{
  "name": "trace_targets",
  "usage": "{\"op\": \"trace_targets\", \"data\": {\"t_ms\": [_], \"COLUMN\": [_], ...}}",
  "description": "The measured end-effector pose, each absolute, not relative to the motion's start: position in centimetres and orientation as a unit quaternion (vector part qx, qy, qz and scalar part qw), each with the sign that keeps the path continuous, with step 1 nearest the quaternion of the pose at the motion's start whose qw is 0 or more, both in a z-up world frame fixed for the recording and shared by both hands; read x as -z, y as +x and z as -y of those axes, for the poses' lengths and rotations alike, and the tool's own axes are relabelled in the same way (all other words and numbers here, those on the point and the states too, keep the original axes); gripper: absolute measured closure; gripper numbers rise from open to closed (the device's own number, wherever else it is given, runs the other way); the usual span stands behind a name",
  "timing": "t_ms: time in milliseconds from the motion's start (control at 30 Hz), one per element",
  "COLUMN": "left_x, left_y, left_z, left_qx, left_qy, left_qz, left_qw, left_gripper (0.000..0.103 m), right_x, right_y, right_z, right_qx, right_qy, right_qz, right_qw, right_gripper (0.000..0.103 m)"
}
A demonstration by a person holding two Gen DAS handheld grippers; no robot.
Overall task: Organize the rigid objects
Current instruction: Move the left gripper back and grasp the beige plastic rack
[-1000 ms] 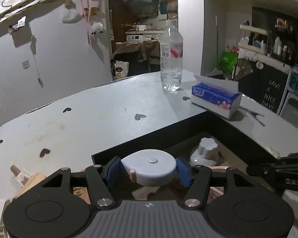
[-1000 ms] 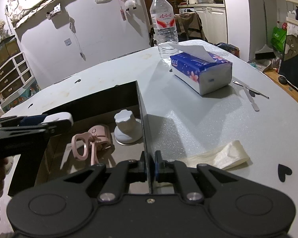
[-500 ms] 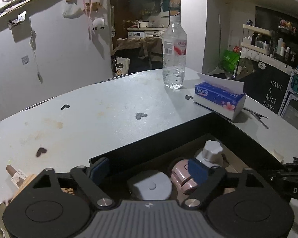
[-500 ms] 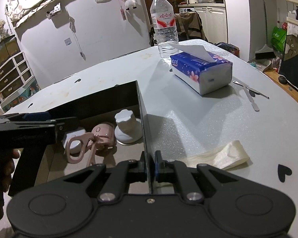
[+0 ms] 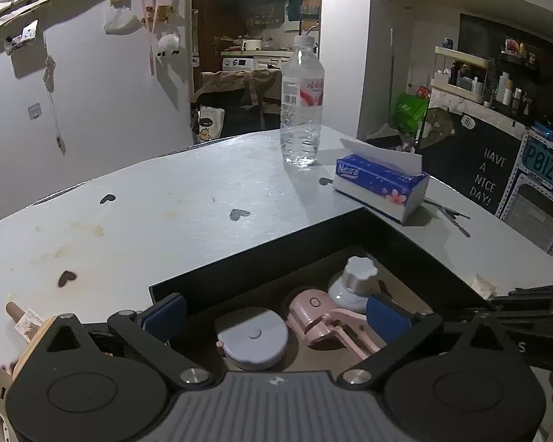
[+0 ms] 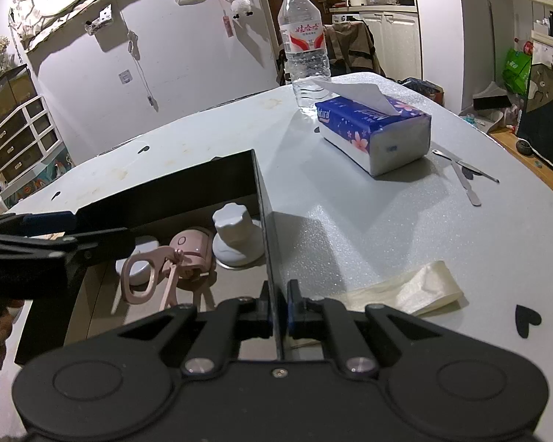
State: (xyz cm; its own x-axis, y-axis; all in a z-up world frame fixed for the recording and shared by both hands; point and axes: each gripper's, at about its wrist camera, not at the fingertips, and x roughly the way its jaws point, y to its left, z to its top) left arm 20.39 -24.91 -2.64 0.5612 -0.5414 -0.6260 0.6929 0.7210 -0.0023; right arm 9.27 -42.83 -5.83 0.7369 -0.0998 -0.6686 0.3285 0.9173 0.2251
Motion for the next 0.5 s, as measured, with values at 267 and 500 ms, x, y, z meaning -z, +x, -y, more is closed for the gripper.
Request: {"op": "trace_targets", "data": {"t_ms": [267, 500], "left_x": [2.1, 1.0], "left_y": [19.4, 18.0], "left_z": [24.2, 21.7], "left_qx": [0.36, 0.368], "left_qy": [0.118, 0.097], "left_qz": [-0.317, -0.325], "left_qw": [0.87, 0.866], "left_gripper": [0.0, 0.0], "right_x": [5.9, 5.9], "right_y": [9.2, 9.2], "right_z": [42.9, 42.9], "right_qx": [0.117, 0.118], "right_qy": [0.168, 0.167], "right_qz": [-0.344, -0.344], "right_qw": [0.917, 0.917], "right_gripper": [0.096, 0.096]}}
